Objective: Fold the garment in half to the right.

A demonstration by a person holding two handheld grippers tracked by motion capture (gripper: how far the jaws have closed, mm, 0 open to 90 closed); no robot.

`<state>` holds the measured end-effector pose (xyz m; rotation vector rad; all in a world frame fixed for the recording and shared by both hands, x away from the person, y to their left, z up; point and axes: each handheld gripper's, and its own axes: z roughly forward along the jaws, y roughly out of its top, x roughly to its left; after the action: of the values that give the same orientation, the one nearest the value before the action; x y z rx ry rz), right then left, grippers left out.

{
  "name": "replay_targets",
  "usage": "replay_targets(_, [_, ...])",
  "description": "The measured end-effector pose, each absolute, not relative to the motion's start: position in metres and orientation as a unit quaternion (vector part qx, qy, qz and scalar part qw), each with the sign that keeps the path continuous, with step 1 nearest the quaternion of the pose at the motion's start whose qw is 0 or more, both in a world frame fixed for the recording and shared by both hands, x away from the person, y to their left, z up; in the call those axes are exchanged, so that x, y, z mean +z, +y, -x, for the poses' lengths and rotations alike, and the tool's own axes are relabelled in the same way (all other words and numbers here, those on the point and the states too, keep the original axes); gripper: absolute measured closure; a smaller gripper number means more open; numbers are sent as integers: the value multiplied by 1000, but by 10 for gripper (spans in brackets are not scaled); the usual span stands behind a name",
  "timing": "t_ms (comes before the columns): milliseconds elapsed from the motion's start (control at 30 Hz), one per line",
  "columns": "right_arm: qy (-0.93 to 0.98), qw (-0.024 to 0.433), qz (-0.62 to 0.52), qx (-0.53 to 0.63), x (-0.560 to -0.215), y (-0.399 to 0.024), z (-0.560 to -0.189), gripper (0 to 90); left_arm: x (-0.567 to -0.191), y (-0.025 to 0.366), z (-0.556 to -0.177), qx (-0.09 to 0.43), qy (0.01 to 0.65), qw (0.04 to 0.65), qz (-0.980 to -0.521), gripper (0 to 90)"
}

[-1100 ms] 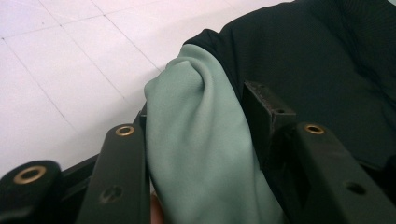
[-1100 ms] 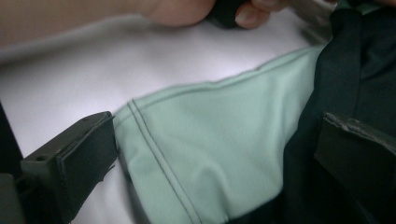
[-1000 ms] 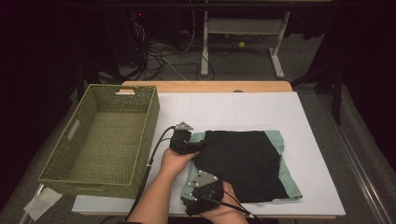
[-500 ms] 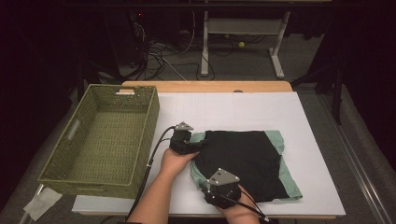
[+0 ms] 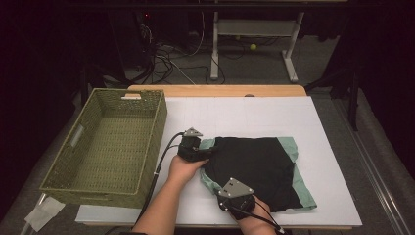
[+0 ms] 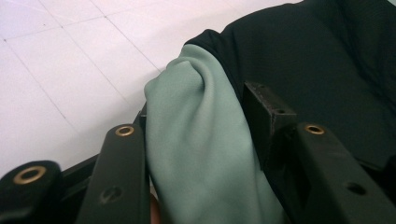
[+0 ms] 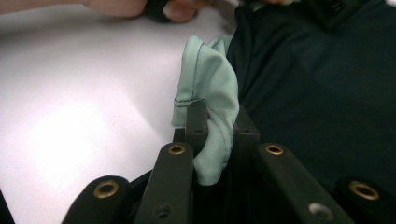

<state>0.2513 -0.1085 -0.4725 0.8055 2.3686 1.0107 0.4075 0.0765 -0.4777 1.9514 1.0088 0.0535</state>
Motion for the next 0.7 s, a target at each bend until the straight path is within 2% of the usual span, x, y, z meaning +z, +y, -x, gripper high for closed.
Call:
replay_targets(100, [849,233,-285,379,-466,-113,-250,823,-475,74,-405,19,421,458,-782,565])
replay_targets(300, [839,248,-278,397,-453,-125,-247,822,-460,62,-395,60,434,463,-770,653])
replay_targets(700, [802,277,-281,449,-437,-145,-239,823,-432,42,-384,93,444,467,-759,669])
